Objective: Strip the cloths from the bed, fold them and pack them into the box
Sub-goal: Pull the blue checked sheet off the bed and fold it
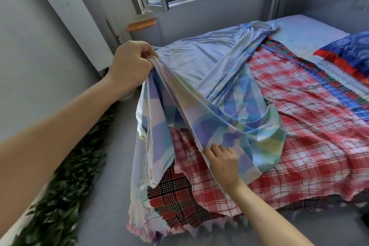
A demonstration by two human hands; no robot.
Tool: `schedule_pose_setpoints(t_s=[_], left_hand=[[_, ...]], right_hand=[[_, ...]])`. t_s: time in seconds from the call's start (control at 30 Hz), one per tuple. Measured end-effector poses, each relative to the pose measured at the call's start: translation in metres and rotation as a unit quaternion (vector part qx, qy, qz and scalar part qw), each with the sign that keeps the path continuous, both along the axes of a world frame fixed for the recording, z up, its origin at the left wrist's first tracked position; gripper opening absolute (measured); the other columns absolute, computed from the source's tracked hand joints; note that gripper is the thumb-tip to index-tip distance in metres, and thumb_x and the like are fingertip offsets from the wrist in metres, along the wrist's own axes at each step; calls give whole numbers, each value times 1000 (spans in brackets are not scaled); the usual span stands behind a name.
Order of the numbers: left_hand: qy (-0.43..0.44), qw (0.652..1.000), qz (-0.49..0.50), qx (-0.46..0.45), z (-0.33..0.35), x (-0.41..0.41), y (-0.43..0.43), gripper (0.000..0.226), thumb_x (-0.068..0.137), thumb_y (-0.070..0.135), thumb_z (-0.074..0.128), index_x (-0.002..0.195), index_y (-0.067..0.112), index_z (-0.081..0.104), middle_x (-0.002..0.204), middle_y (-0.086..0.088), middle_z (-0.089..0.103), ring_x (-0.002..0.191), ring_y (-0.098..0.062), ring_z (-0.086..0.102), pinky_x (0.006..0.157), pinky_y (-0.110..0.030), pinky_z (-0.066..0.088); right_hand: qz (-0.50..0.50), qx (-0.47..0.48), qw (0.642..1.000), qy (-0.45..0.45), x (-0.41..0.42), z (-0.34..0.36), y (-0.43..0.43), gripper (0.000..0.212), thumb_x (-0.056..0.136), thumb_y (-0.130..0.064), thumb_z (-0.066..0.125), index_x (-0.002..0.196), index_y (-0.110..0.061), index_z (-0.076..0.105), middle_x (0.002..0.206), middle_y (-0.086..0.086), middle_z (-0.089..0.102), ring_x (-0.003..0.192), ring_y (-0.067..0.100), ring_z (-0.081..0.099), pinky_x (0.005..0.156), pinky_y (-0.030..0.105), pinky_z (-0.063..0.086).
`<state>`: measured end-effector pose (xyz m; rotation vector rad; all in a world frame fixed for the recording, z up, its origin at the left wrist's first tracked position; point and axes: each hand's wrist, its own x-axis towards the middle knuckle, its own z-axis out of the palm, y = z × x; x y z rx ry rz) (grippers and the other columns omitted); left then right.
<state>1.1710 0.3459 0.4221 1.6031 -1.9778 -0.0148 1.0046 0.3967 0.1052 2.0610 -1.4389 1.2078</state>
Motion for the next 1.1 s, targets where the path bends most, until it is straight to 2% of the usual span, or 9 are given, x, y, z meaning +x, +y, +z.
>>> schedule_pose_setpoints(t_s=[0.1,0.23,0.33,0.4,0.47,0.6,0.83,0.93,1.1], left_hand=[[0,1000,-11,-3,11,-9,3,17,88,2,52,92,3,69,85,-6,60,80,-13,53,62,-11,38],[15,1000,-12,-2,25,-12,6,18,86,0,52,90,5,69,73,2,56,68,-9,50,60,-13,40],[27,1000,-12,1,32,-12,8,19,86,-2,50,88,5,68,71,6,54,67,-8,50,59,-13,41],[36,999,-7,-4,35,-13,9,19,86,-3,51,86,6,68,71,5,55,67,-9,50,58,-12,40],[53,999,-2,-2,37,-14,11,19,86,-3,51,85,7,67,72,4,55,67,-10,50,58,-13,40],[87,996,7,0,42,-8,11,17,86,-1,52,85,9,66,74,2,56,80,-14,54,71,-24,49],[129,991,14,-27,38,21,2,17,76,5,51,80,11,66,73,-6,60,81,-31,60,81,-47,54],[168,984,51,-43,20,47,-7,20,70,7,49,76,17,65,67,-1,58,69,-23,56,74,-44,52],[194,971,132,-31,-33,91,-9,24,75,1,50,80,17,66,74,-9,60,76,-26,57,76,-43,52]], right_hand=[[-54,70,996,-19,17,6,-7,13,80,-18,51,77,-10,61,65,4,56,51,27,53,46,32,39],[-136,180,968,-111,37,27,-11,48,79,-56,48,73,-10,55,68,7,56,57,29,55,50,33,42],[-181,236,936,-190,48,43,-18,65,73,-68,44,75,-4,55,70,10,55,58,31,55,49,34,43],[-188,278,908,-252,53,52,-25,60,66,-61,58,78,-2,54,72,12,56,61,33,57,51,36,45],[-188,308,876,-320,60,60,-29,47,56,-32,77,81,0,54,76,16,57,68,38,59,55,40,46],[-219,296,849,-378,67,58,-37,42,45,-2,73,82,1,55,78,18,56,69,39,59,51,38,46],[-315,315,793,-415,5,12,-31,33,75,2,60,107,-6,55,100,13,65,87,36,63,62,40,49],[-324,299,781,-442,-56,-9,-18,20,84,-9,52,103,-6,56,95,16,65,78,37,62,60,34,39],[-281,274,826,-405,-167,3,-26,51,72,-26,30,93,8,61,93,31,64,84,43,61,65,36,35]])
